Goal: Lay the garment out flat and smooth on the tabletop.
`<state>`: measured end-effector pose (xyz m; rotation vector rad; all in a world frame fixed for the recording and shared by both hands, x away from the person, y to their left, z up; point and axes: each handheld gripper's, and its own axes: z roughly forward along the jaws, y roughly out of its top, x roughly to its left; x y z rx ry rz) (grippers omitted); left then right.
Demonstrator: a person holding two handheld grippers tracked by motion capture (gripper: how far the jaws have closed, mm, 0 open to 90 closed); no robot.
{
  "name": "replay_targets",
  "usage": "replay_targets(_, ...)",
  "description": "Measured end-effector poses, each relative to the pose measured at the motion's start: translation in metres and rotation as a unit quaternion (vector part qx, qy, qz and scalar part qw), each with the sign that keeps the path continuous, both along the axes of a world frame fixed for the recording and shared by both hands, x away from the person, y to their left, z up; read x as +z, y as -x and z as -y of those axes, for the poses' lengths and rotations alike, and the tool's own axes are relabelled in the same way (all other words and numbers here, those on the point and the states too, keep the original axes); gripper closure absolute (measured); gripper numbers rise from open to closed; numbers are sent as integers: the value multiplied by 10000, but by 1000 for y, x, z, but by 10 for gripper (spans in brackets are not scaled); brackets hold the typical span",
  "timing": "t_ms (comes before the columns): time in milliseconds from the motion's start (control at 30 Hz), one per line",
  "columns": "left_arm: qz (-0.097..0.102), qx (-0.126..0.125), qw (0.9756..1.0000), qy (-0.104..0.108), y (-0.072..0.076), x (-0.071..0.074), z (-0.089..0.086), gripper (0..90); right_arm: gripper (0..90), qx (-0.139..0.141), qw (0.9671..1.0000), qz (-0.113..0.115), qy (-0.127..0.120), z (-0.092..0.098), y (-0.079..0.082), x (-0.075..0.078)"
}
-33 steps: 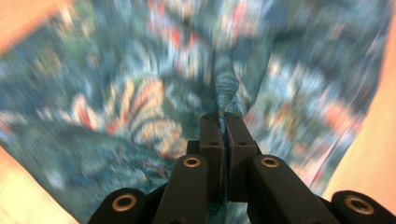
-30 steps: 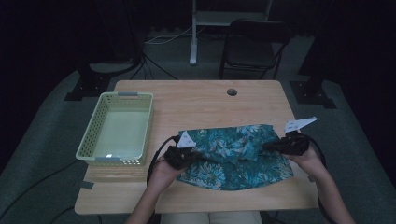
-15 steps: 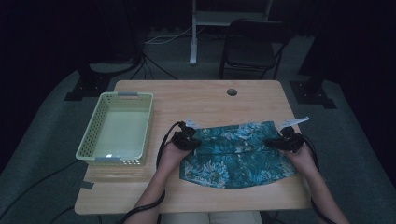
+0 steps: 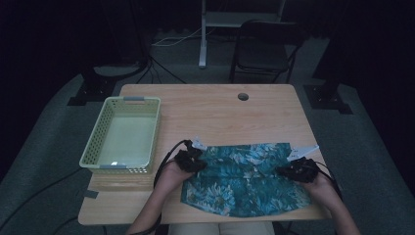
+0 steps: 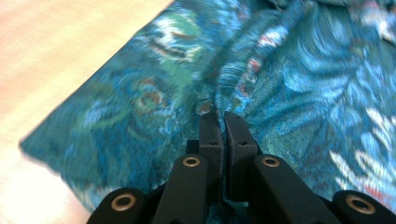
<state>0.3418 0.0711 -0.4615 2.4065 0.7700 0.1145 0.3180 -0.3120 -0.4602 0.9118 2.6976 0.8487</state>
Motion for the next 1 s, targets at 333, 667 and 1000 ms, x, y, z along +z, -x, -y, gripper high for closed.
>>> replay_targets(333, 2057, 2453, 9385, 1292, -62, 106, -23, 684, 664, -1498, 9712, 1056, -1521, 19, -74, 117)
replay_targets(667, 1001, 2035, 9690, 980, -60, 46, -17, 546, 492, -2240, 9623, 421, -1485, 15, -124, 106)
replay_targets(1000, 831, 1692, 9761, 1084, 2, 5, -22, 486, 449, -1957, 9752, -202, -1012, -4, -109, 38)
